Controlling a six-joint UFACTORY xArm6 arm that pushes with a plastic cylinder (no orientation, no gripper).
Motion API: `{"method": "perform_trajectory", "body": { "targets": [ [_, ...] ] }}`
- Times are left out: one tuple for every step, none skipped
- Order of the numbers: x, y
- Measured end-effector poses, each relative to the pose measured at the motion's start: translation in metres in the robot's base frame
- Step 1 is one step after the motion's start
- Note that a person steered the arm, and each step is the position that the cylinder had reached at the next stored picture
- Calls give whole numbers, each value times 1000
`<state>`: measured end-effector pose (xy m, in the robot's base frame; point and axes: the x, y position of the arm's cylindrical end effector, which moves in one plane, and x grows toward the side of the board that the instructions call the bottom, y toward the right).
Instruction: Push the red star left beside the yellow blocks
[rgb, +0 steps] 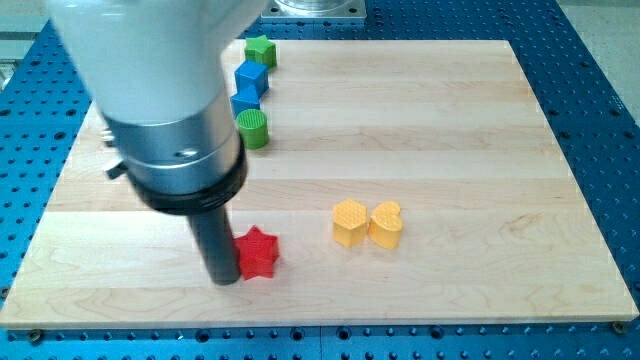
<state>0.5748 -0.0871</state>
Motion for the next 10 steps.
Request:
{"method": "perform_trajectory", "body": {
  "targets": [
    [-23, 27],
    [1, 33],
    [13, 53],
    [3, 85],
    [3, 76],
    [3, 22],
    [19, -9],
    [31, -4],
    [14, 42],
    [-10, 83]
  ]
}}
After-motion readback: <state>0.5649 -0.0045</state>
